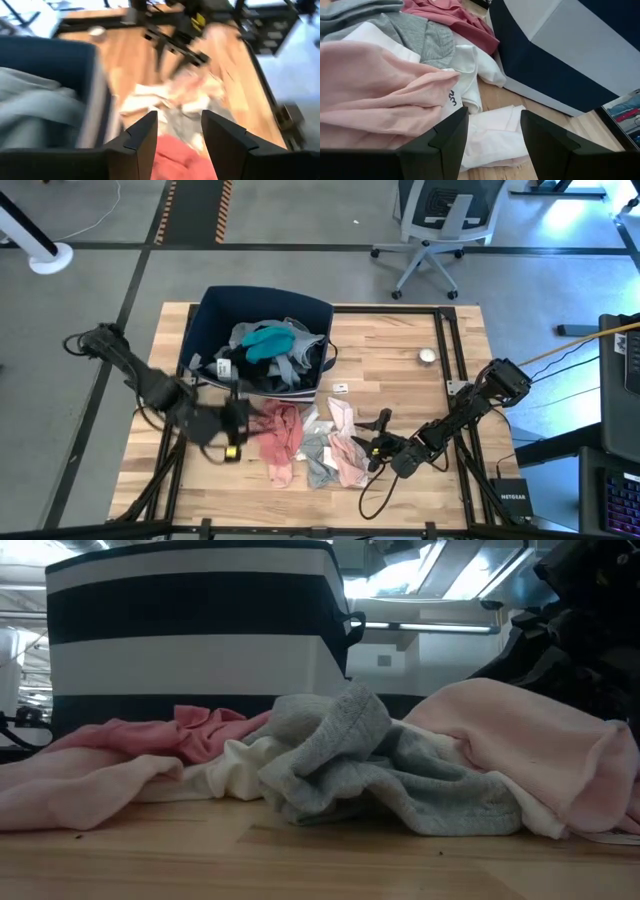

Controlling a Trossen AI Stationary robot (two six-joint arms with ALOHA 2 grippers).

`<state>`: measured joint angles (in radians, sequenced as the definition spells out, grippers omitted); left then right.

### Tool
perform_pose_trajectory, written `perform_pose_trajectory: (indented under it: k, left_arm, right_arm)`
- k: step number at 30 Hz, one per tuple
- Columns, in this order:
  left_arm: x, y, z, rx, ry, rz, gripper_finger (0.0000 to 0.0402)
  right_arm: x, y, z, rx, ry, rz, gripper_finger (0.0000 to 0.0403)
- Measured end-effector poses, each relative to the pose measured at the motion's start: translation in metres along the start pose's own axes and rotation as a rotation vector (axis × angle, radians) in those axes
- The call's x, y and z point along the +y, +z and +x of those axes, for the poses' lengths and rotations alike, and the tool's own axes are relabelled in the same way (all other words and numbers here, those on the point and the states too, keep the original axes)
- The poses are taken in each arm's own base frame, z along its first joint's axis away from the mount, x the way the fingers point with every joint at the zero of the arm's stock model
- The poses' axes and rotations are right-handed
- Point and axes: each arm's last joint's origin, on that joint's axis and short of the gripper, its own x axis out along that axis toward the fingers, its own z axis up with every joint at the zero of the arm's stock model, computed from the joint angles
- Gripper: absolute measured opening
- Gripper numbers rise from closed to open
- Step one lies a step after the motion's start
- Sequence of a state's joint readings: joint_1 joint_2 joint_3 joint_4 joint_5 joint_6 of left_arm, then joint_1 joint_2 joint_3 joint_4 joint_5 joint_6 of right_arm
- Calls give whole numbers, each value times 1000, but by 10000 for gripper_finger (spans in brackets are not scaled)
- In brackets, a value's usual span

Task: Sort clothes
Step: Put the pink shirt into the blue laundry organizer

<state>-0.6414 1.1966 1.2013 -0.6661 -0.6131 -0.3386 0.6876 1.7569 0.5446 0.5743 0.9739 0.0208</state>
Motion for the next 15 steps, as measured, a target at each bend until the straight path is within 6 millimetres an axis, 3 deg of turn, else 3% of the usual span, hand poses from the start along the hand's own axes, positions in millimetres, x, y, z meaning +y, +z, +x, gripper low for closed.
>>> perform_pose_trajectory:
  k: [6,15]
  left_arm:
    - [-26,-41,21,83,25,51,148]
    - [-36,-96,50,221,42,9,148]
  right_arm:
    - [0,0,0,0,-11,0,200]
    - [-1,0,0,0,-28,-3,200]
